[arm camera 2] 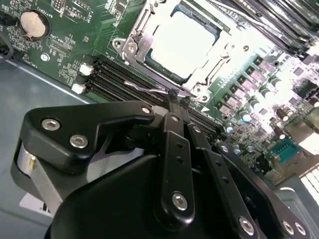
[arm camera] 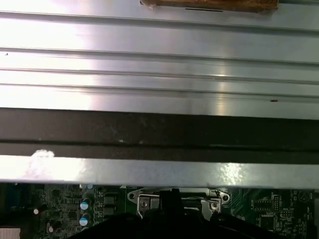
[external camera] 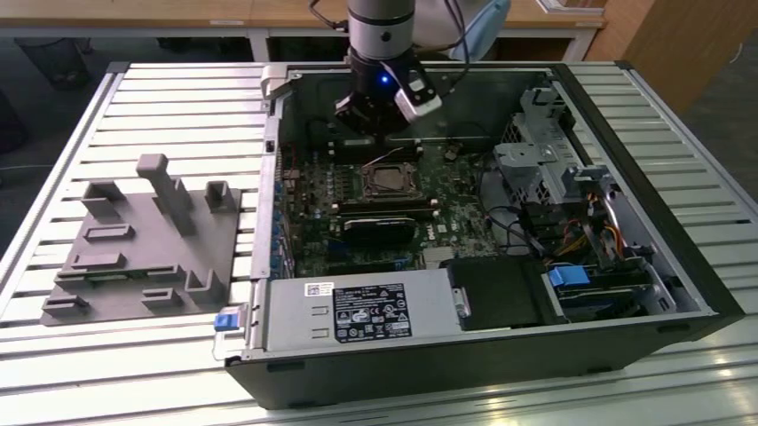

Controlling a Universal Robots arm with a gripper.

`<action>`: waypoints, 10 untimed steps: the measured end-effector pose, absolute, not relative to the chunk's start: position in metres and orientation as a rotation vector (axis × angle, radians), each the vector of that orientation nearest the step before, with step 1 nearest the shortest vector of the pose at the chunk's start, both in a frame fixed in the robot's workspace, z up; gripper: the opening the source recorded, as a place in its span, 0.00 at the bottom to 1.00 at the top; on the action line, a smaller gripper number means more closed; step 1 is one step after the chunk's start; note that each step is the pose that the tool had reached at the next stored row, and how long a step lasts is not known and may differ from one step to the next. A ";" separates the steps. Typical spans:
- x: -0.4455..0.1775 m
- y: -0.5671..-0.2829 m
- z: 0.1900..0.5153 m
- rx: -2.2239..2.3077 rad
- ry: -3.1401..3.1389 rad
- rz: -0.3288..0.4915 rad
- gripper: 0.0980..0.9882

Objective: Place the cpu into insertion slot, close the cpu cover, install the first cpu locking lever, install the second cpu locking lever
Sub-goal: 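Install the first cpu locking lever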

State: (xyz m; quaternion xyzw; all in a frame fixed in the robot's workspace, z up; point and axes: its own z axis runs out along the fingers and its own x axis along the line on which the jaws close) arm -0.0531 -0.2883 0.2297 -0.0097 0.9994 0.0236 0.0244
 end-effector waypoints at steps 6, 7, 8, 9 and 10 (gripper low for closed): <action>-0.051 -0.287 0.224 -0.033 3.092 0.073 0.01; -0.050 -0.286 0.223 -0.033 3.092 0.073 0.01; -0.050 -0.286 0.223 -0.033 3.092 0.073 0.01; -0.049 -0.286 0.222 -0.033 3.092 0.073 0.01; -0.049 -0.285 0.222 -0.033 3.092 0.073 0.01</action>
